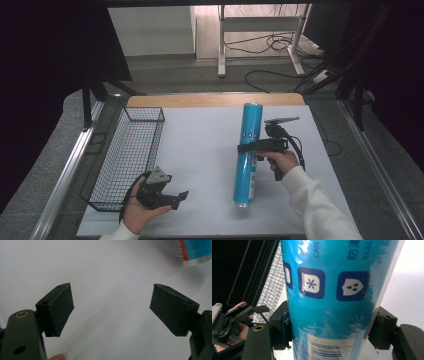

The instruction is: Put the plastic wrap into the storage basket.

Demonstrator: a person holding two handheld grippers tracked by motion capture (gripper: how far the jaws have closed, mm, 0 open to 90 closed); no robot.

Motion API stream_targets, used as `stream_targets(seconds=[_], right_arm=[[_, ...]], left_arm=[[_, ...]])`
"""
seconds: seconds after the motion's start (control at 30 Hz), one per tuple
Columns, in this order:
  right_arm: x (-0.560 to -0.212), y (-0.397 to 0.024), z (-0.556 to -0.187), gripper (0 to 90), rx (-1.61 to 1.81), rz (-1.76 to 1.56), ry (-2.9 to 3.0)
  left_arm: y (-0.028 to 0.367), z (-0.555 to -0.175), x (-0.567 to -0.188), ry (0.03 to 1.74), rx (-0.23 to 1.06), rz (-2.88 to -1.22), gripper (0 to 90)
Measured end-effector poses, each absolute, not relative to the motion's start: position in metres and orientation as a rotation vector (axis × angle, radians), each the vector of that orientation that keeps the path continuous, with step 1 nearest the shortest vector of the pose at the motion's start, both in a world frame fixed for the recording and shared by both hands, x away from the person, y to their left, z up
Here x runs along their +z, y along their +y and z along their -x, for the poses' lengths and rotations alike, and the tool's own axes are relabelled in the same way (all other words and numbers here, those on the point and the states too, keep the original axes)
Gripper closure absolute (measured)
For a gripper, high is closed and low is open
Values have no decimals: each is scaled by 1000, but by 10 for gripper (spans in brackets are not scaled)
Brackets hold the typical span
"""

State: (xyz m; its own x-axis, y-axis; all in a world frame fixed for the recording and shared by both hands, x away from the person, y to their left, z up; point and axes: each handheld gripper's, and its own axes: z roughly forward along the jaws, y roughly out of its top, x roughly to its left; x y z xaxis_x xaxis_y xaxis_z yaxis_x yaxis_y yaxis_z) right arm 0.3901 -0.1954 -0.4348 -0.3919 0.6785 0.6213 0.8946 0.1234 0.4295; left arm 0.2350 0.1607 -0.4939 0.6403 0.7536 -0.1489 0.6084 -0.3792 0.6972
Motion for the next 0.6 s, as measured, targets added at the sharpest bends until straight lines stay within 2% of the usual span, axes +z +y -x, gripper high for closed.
stream_targets(seconds=[0.2,0.33,0.6], right_arm=[[-423,-184,-384,321,-1201,1470,-2125],[-419,-177,-381,322,-1215,1436,-2130],[-416,-162,-379,322,-1244,1379,-2136]], left_arm=[[161,-235,-493,1062,245,-2099,189],[163,-236,-491,1064,186,-2059,189],[165,-236,-488,1074,185,-2026,189]])
